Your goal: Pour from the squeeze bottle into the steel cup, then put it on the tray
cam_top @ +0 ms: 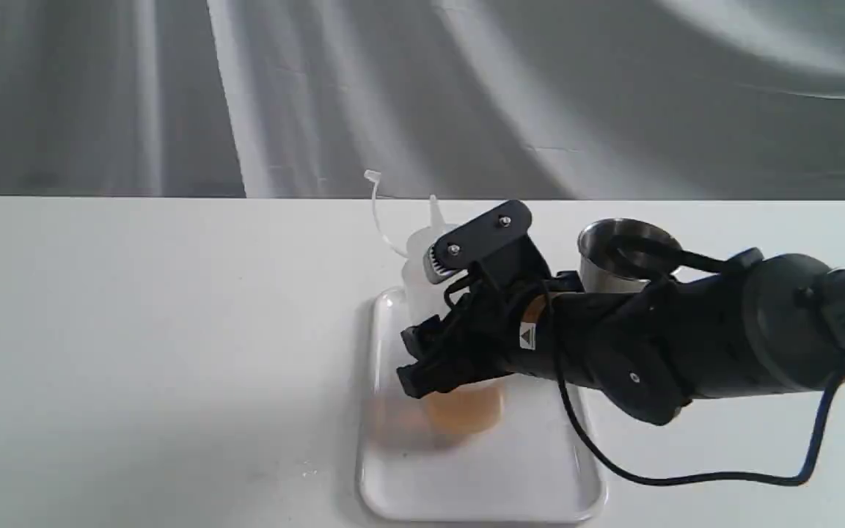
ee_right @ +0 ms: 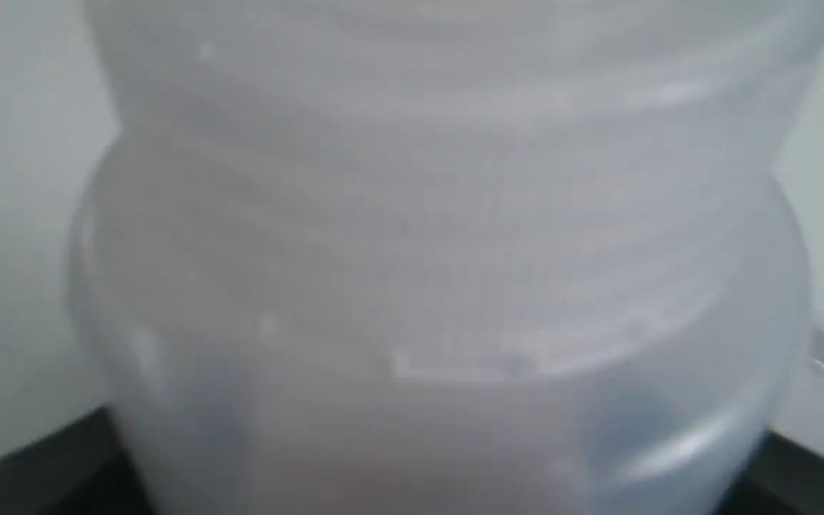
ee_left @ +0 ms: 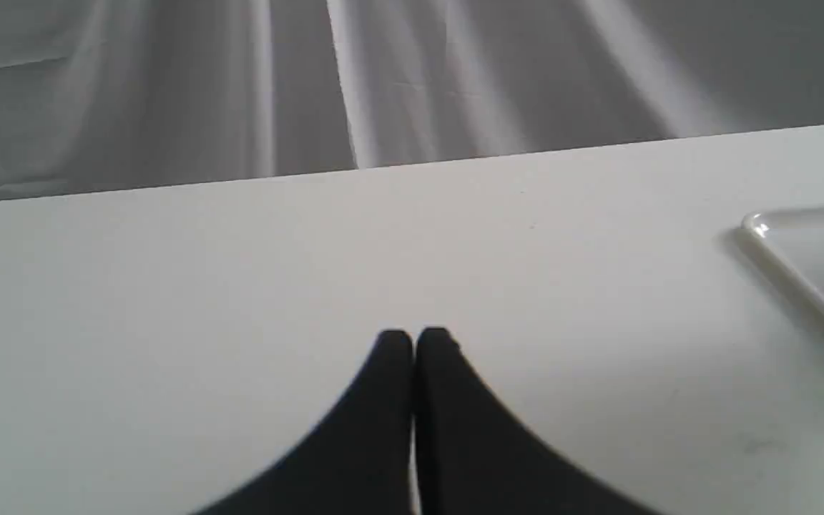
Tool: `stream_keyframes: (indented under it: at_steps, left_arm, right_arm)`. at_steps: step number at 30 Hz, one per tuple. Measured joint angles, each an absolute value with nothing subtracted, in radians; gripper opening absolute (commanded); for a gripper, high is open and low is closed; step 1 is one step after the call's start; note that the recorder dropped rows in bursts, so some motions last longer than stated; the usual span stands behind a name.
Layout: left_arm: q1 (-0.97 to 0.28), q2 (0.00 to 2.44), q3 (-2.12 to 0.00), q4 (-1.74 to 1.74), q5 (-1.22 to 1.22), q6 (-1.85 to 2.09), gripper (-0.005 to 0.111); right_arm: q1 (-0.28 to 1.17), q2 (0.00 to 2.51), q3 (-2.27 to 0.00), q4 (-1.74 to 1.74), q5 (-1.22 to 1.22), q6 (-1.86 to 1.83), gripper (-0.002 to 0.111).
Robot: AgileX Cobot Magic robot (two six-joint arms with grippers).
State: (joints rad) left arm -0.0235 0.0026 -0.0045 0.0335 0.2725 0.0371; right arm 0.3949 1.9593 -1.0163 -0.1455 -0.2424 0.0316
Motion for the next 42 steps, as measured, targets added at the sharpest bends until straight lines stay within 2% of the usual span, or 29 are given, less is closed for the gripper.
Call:
stream_keyframes:
  at_steps: [20,24,30,32,35,42]
  left_arm:
    - [-0.023,0.003,-0.004,0.033,0.272,0.037,0.0]
    - [-0.023,0.003,-0.004,0.033,0.272,0.037,0.0]
    - [-0.023,0.003,-0.004,0.033,0.272,0.037,0.0]
    - [-0.023,0.003,-0.004,0.033,0.272,0.037,0.0]
    - [-0.023,0.003,-0.004,0.033,0.272,0.037,0.0]
    - [-0.023,0.003,-0.004,0.033,0.272,0.037,0.0]
  right_arm:
    - [0.395,1.959,-1.016,-0.146,-0.242,0.032,0.011]
    - [0.395,1.959,-1.016,-0.146,-0.242,0.032,0.025]
    - [0.395,1.959,-1.016,-0.146,-0.242,0.029,0.069]
    - [0.395,1.959,-1.016,-0.146,-0.238,0.029,0.08]
    - [0.395,1.959,-1.016,-0.146,-0.234,0.028,0.088]
    - [0.395,1.959,-1.016,-0.146,-0.208,0.026,0.092]
